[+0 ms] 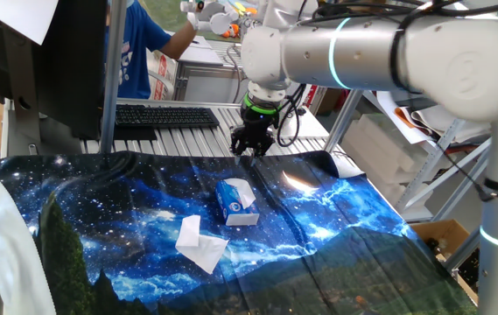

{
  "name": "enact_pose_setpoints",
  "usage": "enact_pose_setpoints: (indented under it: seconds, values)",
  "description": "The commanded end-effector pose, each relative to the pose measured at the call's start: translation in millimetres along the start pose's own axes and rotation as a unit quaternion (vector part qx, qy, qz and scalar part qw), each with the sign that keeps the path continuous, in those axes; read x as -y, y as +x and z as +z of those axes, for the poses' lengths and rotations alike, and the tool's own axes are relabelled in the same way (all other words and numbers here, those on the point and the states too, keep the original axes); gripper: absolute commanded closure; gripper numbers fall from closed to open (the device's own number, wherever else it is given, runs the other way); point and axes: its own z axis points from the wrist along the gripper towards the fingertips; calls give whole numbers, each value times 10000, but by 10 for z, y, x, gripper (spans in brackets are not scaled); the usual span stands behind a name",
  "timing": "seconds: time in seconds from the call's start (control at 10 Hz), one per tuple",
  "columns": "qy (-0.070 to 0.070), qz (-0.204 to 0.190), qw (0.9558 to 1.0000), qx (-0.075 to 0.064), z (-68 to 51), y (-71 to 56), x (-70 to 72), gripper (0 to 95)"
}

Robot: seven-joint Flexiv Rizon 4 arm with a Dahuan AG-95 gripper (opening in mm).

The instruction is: Pull out a napkin

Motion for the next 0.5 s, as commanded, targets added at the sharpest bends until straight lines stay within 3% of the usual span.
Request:
enact_pose_setpoints:
  seconds: [0.1, 0.5]
  values:
    - [-56, 152, 9999, -5, 48, -9, -27, 380]
    - [-119, 122, 9999, 10, 213, 1, -12, 380]
